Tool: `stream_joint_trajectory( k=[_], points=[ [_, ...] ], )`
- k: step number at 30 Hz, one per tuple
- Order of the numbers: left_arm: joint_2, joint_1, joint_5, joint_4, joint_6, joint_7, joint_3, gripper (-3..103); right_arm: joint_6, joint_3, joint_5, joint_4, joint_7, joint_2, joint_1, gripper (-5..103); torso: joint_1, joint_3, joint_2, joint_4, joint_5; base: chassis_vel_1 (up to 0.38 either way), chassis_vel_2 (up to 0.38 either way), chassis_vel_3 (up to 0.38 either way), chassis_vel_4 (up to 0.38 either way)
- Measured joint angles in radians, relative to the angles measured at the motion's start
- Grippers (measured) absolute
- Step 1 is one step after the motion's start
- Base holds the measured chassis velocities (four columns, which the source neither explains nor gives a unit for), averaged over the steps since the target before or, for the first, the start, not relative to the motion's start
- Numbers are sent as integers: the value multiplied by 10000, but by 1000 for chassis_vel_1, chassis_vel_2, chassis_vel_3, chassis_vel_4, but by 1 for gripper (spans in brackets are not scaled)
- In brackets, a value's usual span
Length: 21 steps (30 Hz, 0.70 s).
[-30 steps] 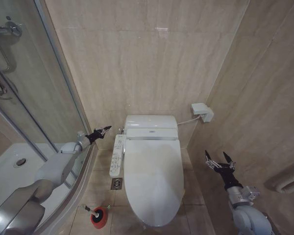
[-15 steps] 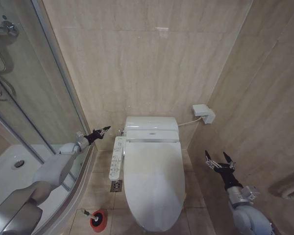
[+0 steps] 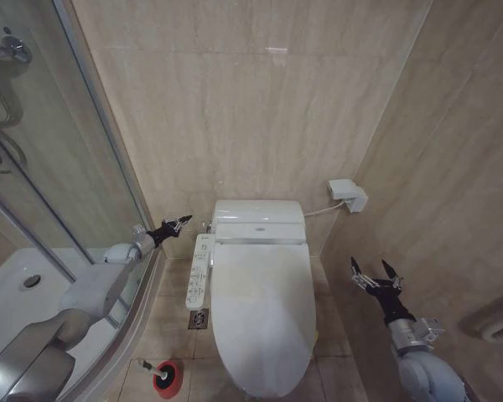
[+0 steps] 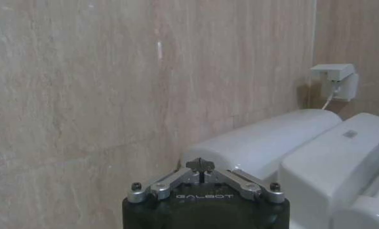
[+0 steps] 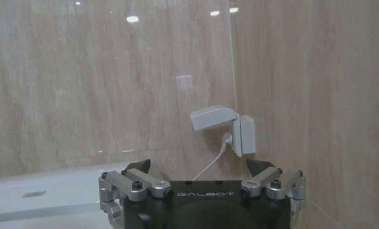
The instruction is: Open the toilet lid, clean the toilet bowl with a toilet brush, close the toilet lid, and flush.
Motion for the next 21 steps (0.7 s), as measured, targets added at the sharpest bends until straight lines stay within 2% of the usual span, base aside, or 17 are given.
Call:
stream_joint_trajectory(
  k=[6, 11, 21],
  points=[
    [-2, -25, 6, 85, -44, 61, 30, 0, 0, 0, 0, 0, 0, 1, 2, 100, 5, 1, -1, 1, -1, -50, 48, 56, -37],
    [-243, -154, -127, 293, -304, 475, 189, 0, 0, 0, 0, 0, 0, 0, 0, 100, -2, -1, 2, -1, -1, 0, 0, 0, 0],
    [-536, -206, -237, 511, -292, 779, 597, 0, 0, 0, 0, 0, 0, 0, 0, 100, 0, 0, 2, 0, 0, 0, 0, 0, 0]
  ],
)
